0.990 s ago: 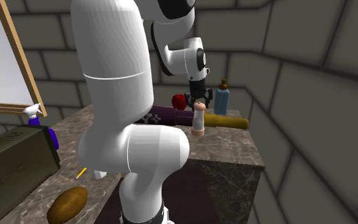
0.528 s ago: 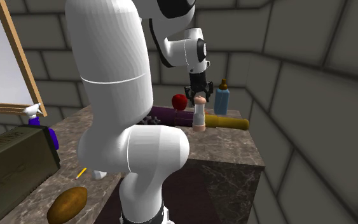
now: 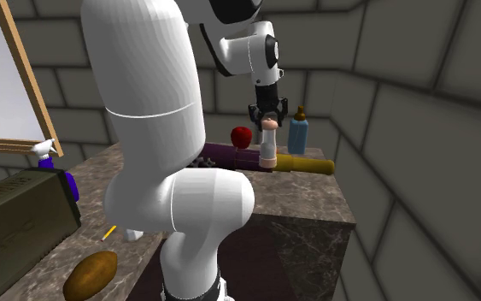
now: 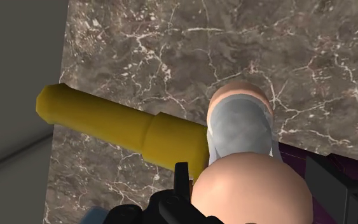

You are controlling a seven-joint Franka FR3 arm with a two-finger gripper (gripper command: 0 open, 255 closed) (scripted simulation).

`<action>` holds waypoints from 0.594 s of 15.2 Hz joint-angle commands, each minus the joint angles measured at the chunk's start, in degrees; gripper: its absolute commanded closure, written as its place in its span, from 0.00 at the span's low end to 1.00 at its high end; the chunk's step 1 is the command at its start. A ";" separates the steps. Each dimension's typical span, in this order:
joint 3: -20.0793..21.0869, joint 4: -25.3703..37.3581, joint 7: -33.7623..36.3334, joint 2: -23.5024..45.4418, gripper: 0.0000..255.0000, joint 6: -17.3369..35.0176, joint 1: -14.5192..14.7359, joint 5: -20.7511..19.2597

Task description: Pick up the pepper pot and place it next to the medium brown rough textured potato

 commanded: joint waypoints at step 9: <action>0.79 6.21 -0.70 -1.60 1.00 -7.78 0.33 0.45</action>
